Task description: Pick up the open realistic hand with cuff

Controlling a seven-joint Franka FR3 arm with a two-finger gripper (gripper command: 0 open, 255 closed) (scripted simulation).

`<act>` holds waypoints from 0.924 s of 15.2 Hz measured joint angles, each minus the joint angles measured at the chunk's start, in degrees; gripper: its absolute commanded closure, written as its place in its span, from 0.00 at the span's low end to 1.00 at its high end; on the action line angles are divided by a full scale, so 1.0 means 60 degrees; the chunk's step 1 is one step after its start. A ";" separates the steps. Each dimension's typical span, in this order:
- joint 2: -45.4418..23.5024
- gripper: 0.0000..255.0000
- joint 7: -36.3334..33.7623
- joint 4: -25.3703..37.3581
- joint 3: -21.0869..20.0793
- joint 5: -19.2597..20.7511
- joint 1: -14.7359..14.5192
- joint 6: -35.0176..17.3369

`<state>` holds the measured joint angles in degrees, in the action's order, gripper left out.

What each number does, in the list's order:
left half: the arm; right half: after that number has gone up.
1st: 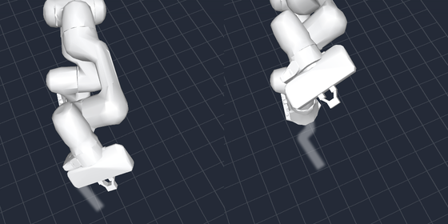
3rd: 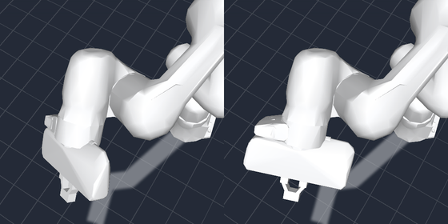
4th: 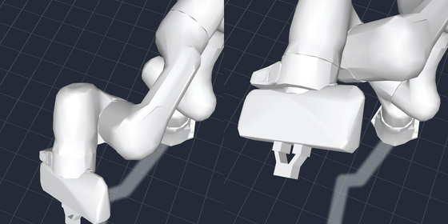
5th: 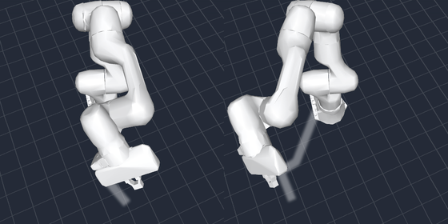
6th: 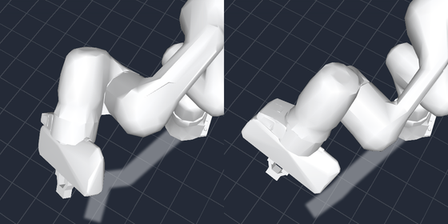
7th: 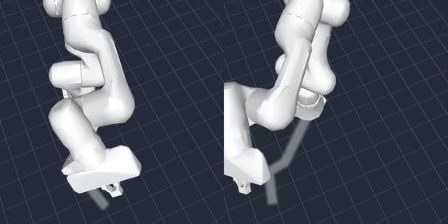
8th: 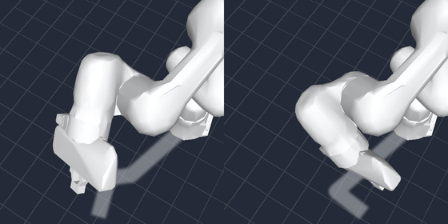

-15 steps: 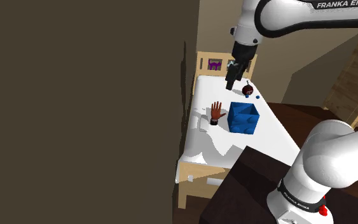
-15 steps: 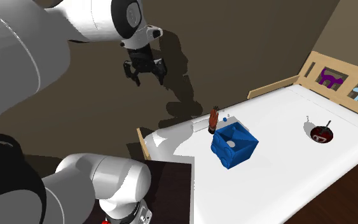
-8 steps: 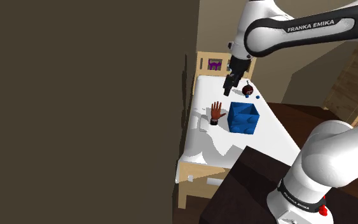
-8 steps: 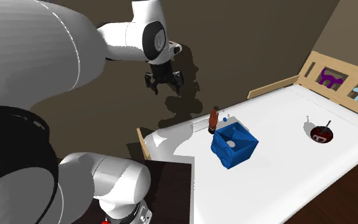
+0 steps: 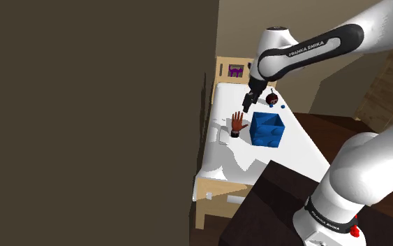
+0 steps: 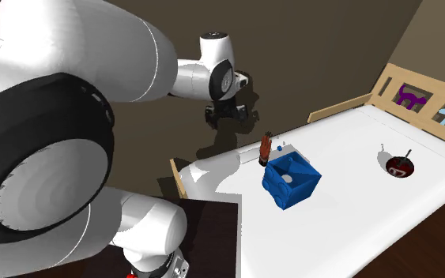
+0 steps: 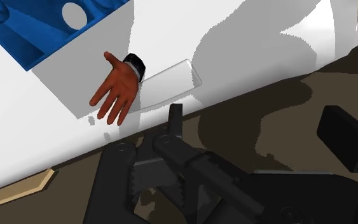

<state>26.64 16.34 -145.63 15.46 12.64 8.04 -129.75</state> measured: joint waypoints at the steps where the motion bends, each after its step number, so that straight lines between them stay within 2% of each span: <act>1: -0.0245 0.00 0.0137 -0.0027 0.0159 0.0012 0.0035 -0.0314; 5: -0.1540 0.00 0.0830 0.0238 0.0835 -0.0196 0.0059 -0.1506; 9: -0.2960 0.00 0.1661 0.0663 0.1402 -0.0843 -0.0046 -0.2601; 14: -0.5182 0.00 0.3437 0.1755 0.1793 -0.2729 -0.0017 -0.3688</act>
<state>-4.45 36.96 -135.10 26.21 -3.74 7.93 -151.88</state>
